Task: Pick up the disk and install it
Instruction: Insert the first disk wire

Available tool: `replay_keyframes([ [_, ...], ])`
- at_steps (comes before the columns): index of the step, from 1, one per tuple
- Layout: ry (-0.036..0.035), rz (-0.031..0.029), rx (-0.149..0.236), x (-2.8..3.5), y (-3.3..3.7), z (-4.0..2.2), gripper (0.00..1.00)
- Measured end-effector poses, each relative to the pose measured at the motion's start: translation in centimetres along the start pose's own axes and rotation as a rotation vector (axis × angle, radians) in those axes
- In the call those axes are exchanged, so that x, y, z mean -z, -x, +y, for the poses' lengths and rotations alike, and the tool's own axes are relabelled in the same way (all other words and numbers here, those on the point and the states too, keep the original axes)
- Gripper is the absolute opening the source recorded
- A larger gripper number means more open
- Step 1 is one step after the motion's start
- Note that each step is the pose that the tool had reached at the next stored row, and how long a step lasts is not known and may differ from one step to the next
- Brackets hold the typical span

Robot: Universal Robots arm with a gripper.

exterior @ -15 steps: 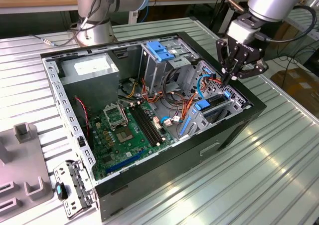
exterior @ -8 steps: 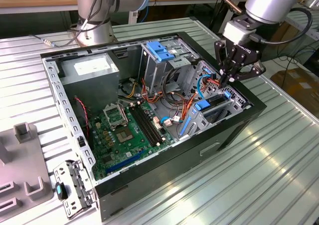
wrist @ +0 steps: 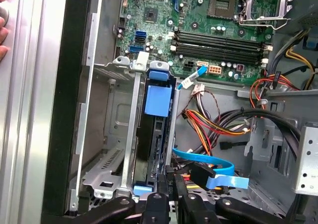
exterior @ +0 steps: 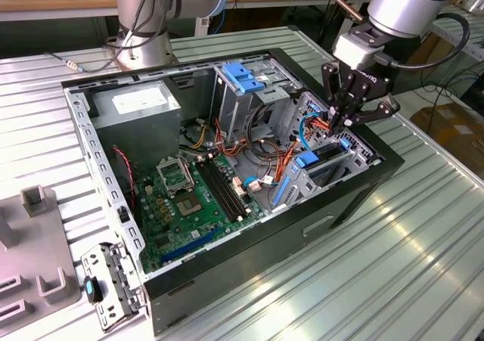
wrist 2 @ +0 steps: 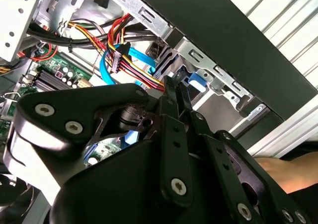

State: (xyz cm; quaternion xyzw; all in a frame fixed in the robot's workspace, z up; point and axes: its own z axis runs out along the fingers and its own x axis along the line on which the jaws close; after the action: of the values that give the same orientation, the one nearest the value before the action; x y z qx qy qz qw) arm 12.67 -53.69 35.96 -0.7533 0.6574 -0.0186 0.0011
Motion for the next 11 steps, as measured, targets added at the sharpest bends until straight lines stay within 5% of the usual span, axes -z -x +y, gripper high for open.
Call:
replay_keyframes([
  [3, -0.0001, -0.0005, 0.000, 0.00, 0.00, 0.00, 0.17],
  [6, -0.0016, -0.0141, -0.008, -0.08, -0.40, 0.07, 0.17],
  [11, -0.0002, -0.0134, -0.057, -0.25, -0.52, 0.08, 0.17],
])
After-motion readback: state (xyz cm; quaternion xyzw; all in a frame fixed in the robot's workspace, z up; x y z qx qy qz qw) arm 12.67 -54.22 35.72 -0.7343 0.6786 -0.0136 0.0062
